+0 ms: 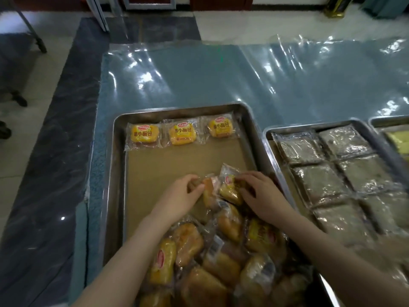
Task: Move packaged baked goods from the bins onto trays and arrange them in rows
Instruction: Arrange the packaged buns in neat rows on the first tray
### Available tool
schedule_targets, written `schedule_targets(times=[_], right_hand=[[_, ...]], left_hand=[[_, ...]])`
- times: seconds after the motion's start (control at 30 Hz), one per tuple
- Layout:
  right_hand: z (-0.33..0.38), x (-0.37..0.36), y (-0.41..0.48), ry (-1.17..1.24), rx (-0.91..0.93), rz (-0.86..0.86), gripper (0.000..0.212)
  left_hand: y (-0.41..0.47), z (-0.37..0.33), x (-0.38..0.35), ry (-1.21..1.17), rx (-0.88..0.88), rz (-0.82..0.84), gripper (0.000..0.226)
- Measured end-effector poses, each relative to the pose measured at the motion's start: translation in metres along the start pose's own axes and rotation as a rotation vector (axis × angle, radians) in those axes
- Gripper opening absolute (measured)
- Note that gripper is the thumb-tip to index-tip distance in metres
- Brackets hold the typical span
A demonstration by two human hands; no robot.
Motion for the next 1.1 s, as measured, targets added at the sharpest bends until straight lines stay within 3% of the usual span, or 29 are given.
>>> schedule_targets(times=[0.13, 0.33, 0.47, 0.6, 0.73, 0.8, 0.87, 1.0, 1.1], right_hand=[[0.005, -0.006, -0.010, -0.058, 0.026, 0.042, 0.048], [-0.001, -0.003, -0.013, -0.232, 0.283, 0.082, 0.063], [-0.002, -0.009, -0.004, -0.268, 0.241, 0.065, 0.058], [-0.007, -0.015, 0.007, -0.283, 0.168, 0.066, 0.061], [-0.010, -0.017, 0.026, -0.364, 0.150, 0.077, 0.067], [-0.009, -0.018, 0.037, -0.382, 0.150, 0.073, 0.070], [-0.007, -0.018, 0.049, -0.397, 0.144, 0.050, 0.071], [-0.003, -0.022, 0.073, -0.441, 0.109, -0.016, 0.070], [-0.001, -0.030, 0.078, -0.388, 0.128, -0.025, 0.070]], left_hand=[[-0.006, -0.011, -0.025, -0.273, 0.087, 0.056, 0.062], [-0.002, -0.011, -0.025, -0.319, 0.100, -0.018, 0.032], [0.009, -0.010, -0.029, -0.333, 0.146, -0.142, 0.007], [0.013, 0.000, -0.026, -0.301, 0.151, -0.297, 0.001], [0.009, 0.008, 0.002, -0.482, 0.075, -0.548, 0.027], [0.007, 0.009, 0.018, -0.547, 0.062, -0.625, 0.047], [0.005, 0.010, 0.030, -0.583, 0.072, -0.670, 0.051], [-0.003, 0.007, 0.042, -0.465, -0.039, -0.726, 0.020], [-0.007, -0.003, 0.040, -0.162, -0.251, -0.688, 0.019]])
Point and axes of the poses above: each hand's wrist, its own y-axis towards the middle knuckle, its own x-axis out of the back of the hand, z = x × y, the point moved 2 cm from there along y, towards the middle knuckle, and after that the axes turned 14 degrees about -y, right-handed, at the moved point
